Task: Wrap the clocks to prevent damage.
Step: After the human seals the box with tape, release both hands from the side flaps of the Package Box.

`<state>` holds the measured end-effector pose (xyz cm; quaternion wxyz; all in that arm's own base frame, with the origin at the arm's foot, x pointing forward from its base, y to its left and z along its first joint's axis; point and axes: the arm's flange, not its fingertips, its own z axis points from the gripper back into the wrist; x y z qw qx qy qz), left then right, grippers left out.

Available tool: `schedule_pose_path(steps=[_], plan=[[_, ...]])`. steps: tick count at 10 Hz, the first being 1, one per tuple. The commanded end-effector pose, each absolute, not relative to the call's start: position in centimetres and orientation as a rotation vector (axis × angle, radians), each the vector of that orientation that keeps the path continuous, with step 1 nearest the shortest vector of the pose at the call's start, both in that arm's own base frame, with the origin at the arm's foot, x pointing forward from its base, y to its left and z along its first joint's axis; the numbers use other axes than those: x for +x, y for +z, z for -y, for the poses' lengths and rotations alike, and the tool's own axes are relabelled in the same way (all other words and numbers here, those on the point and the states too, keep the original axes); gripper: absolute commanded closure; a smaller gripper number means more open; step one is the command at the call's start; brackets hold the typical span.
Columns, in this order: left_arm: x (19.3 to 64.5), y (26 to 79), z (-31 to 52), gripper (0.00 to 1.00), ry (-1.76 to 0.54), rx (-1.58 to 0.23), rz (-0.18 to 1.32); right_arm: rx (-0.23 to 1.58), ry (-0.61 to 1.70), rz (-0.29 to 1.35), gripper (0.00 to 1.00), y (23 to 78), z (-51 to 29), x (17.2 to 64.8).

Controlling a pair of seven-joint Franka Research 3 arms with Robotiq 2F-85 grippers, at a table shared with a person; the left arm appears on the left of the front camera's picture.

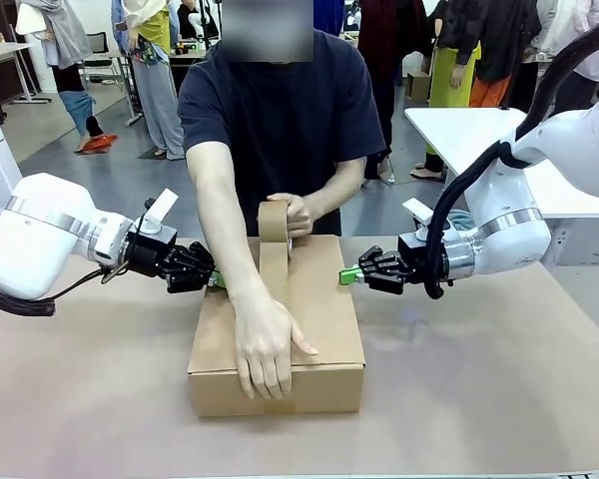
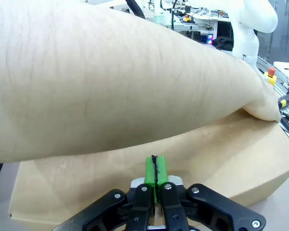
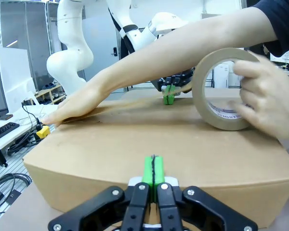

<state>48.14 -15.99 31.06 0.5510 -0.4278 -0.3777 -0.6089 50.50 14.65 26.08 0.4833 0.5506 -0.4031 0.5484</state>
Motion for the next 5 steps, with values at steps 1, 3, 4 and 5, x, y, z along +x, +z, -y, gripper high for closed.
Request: schedule_pose_path(steps=[1,3,4,5], plan=[[48.03,30.90,16.00,1.00,-1.438,-1.010,0.891,1.333,1.325,0.978,0.99,25.79,-14.73,50.34],[48.03,30.90,16.00,1.00,-1.438,-1.010,0.891,1.333,1.325,0.978,0.99,25.79,-14.73,50.34],[48.03,30.90,16.00,1.00,-1.438,-1.010,0.891,1.333,1.325,0.978,0.99,25.79,-14.73,50.34],[48.03,30.90,16.00,1.00,-1.438,-1.010,0.891,1.333,1.325,0.978,0.99,25.79,-14.73,50.34]])
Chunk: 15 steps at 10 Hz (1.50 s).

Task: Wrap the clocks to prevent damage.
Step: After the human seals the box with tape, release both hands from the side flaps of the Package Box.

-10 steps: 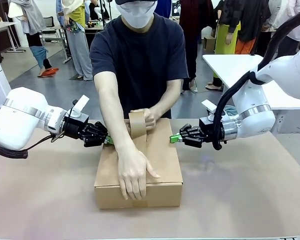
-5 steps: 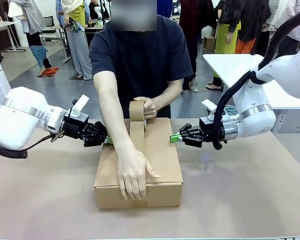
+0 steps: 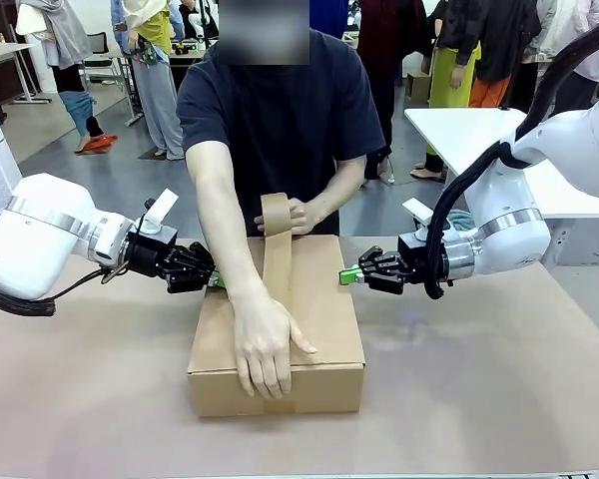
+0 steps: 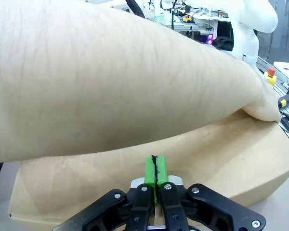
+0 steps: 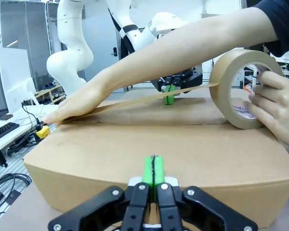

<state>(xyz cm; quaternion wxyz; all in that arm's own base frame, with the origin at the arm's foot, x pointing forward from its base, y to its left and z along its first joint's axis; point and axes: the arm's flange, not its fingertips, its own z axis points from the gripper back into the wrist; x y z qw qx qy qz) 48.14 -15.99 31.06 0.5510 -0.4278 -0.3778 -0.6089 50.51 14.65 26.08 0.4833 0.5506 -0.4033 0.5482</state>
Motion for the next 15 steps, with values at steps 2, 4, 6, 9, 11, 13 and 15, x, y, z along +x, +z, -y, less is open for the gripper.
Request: schedule_pose_path(steps=[2,4,6,9,11,13,15], plan=[[48.03,30.90,16.00,1.00,-1.438,-1.010,0.891,1.333,1.325,0.978,0.99,25.79,-14.73,50.34],[48.03,30.90,16.00,1.00,-1.438,-1.010,0.891,1.333,1.325,0.978,0.99,25.79,-14.73,50.34],[48.03,30.90,16.00,1.00,-1.438,-1.010,0.891,1.333,1.325,0.978,0.99,25.79,-14.73,50.34],[48.03,30.90,16.00,1.00,-1.438,-1.010,0.891,1.333,1.325,0.978,0.99,25.79,-14.73,50.34],[48.03,30.90,16.00,1.00,-1.438,-1.010,0.891,1.333,1.325,0.978,0.99,25.79,-14.73,50.34],[48.03,30.90,16.00,1.00,-1.438,-1.010,0.891,1.333,1.325,0.978,0.99,25.79,-14.73,50.34],[48.03,30.90,16.00,1.00,-1.438,-1.010,0.891,1.333,1.325,0.978,0.99,25.79,-14.73,50.34]])
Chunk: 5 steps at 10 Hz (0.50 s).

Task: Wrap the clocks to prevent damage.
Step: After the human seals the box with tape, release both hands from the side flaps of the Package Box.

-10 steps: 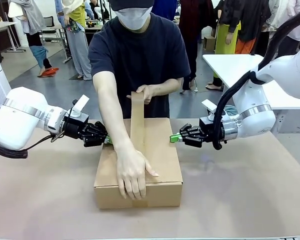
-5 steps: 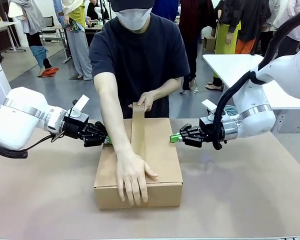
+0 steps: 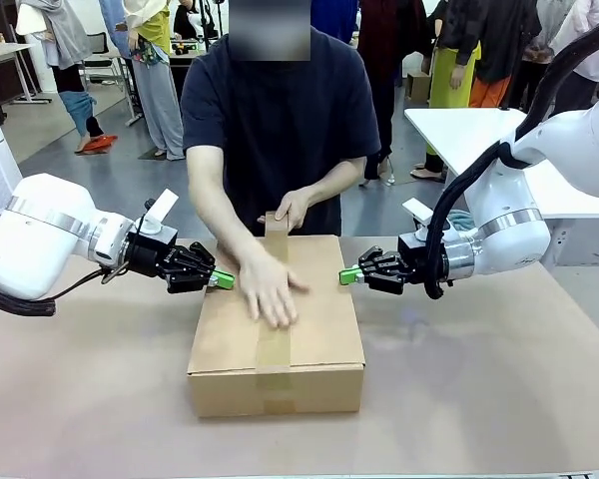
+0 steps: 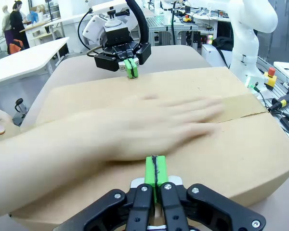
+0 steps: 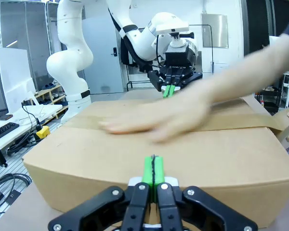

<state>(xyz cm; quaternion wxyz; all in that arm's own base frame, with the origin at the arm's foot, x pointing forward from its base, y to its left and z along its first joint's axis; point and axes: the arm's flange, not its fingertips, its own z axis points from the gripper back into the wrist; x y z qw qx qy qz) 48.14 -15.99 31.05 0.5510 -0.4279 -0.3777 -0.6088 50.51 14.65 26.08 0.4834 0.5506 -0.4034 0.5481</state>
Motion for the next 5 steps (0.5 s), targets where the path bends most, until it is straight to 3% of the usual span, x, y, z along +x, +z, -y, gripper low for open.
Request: schedule_pose_path(steps=[1,5], plan=[[48.03,30.90,16.00,1.00,-1.438,-1.010,0.891,1.333,1.325,0.978,0.99,25.79,-14.73,50.34],[48.03,30.90,16.00,1.00,-1.438,-1.010,0.891,1.333,1.325,0.978,0.99,25.79,-14.73,50.34]])
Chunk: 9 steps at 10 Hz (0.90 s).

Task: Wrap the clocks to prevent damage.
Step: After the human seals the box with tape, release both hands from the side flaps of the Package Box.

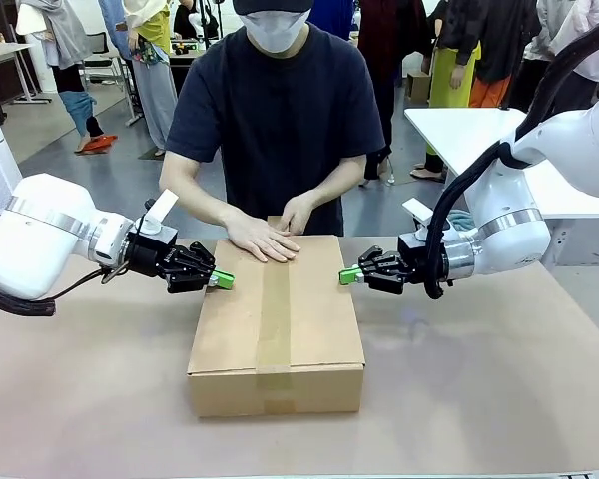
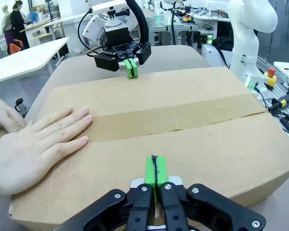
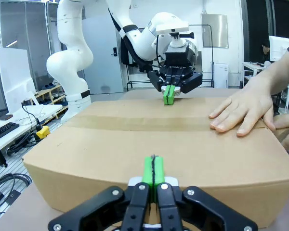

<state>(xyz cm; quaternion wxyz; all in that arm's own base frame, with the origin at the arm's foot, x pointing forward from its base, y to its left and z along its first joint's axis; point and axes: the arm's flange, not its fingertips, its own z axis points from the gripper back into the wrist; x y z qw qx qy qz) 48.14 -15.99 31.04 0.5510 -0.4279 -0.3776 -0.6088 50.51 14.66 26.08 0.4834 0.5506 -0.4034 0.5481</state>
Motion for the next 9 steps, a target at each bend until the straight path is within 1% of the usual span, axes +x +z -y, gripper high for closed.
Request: schedule_pose_path(steps=[1,9], plan=[[48.03,30.90,16.00,1.00,-1.438,-1.010,0.891,1.333,1.325,0.978,0.99,25.79,-14.73,50.34],[48.03,30.90,16.00,1.00,-1.438,-1.010,0.891,1.333,1.325,0.978,0.99,25.79,-14.73,50.34]])
